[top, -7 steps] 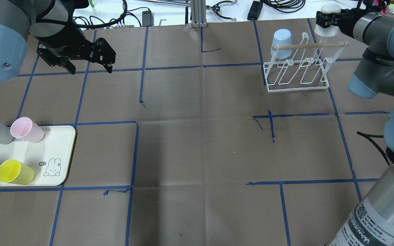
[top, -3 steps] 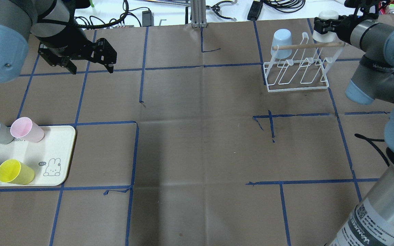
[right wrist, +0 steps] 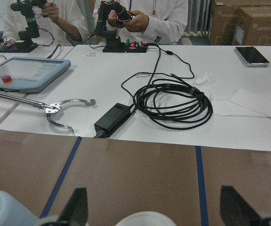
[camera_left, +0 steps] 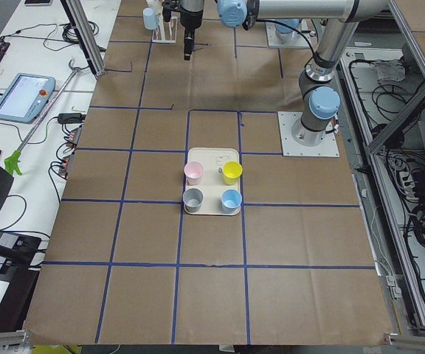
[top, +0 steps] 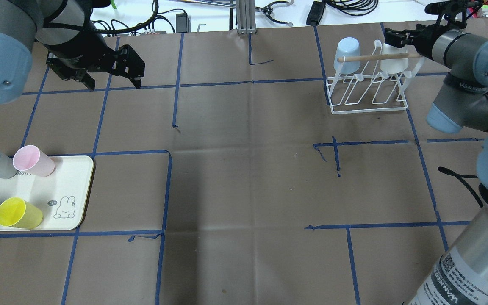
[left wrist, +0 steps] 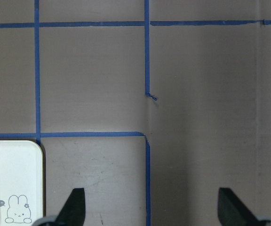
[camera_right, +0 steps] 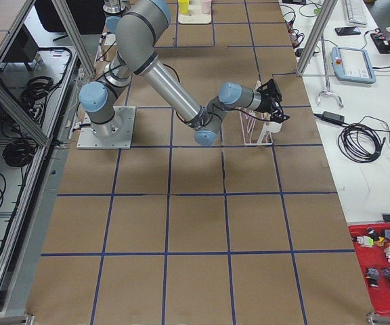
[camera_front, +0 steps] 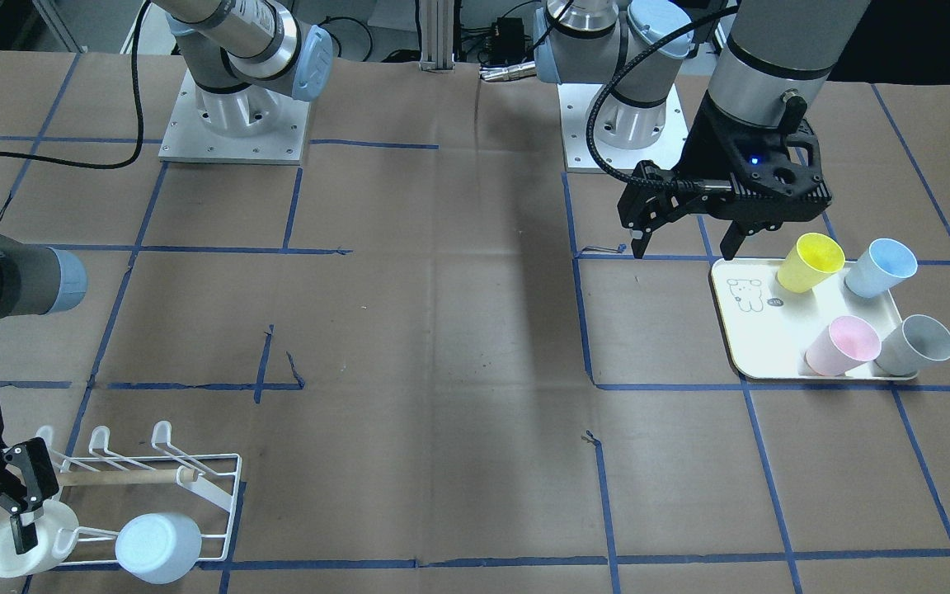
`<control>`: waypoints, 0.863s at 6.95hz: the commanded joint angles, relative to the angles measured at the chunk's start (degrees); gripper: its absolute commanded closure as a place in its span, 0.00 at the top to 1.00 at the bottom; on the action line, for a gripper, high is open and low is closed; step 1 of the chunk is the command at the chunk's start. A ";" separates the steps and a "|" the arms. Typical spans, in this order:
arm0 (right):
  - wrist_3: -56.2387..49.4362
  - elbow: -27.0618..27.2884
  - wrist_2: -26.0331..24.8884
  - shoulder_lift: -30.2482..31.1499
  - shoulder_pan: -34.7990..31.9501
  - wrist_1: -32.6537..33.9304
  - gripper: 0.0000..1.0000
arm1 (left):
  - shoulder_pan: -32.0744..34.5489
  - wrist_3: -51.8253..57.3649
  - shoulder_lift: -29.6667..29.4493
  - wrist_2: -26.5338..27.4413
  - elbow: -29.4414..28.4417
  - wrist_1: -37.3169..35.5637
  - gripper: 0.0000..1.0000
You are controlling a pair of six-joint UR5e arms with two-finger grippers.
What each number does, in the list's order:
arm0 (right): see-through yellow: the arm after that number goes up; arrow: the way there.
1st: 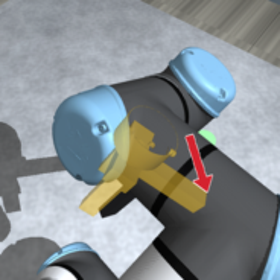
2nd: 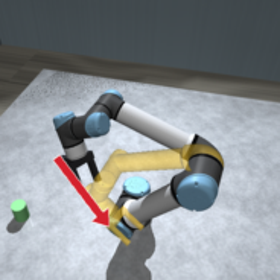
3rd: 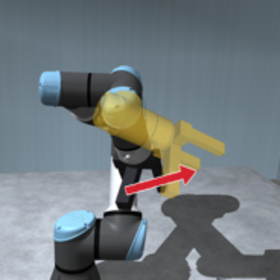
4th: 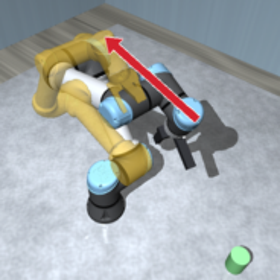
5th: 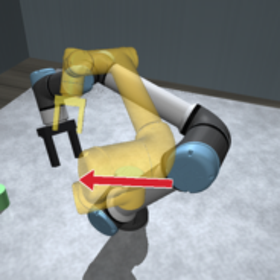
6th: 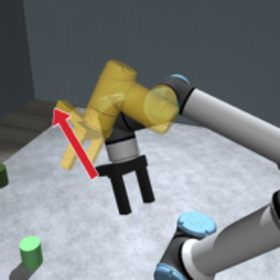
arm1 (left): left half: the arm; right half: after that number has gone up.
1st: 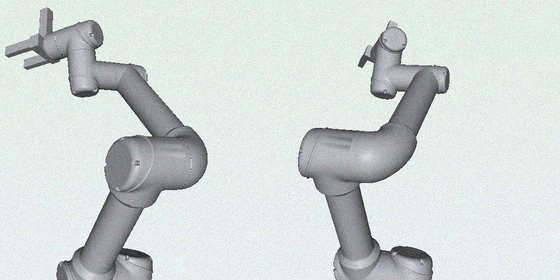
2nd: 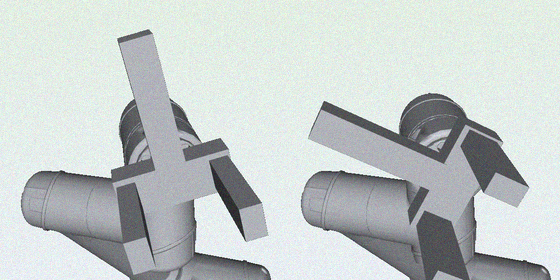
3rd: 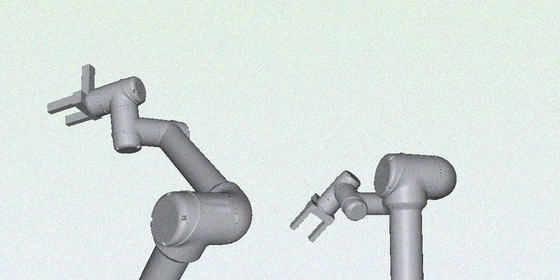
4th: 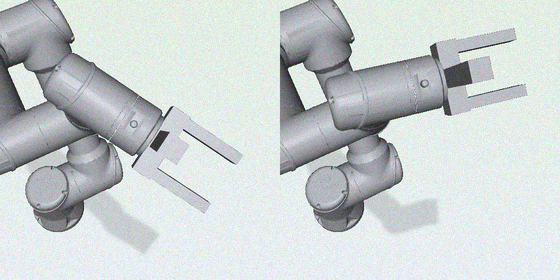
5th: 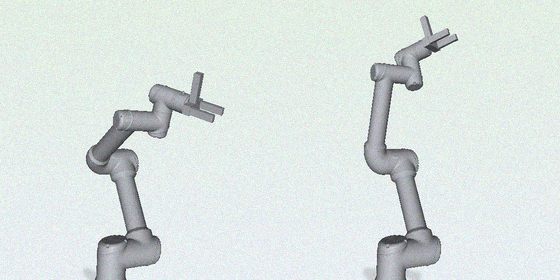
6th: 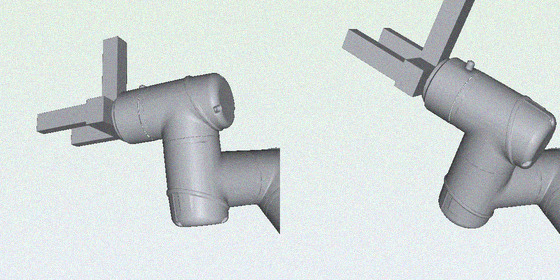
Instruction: Transfer IKEA cup to right arm and place on rack
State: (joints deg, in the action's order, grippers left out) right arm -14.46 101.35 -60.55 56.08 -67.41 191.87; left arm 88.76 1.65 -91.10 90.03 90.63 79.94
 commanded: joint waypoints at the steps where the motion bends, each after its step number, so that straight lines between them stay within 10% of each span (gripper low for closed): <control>1: -0.04 -0.80 -0.09 1.48 -0.09 -1.66 1.00 | -0.07 -1.37 0.13 0.41 -0.10 0.04 1.00; 4: -0.56 -5.09 -0.88 9.72 -0.87 -27.75 1.00 | -0.07 -4.88 0.31 0.59 -0.10 0.13 1.00; 6: -0.31 -10.89 -12.07 16.40 -5.85 -50.01 1.00 | -0.07 -5.34 0.31 0.32 -0.10 0.56 1.00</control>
State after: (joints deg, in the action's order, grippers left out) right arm -14.93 93.74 -66.60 68.71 -70.29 154.08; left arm 88.68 -3.25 -90.79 90.50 90.52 80.25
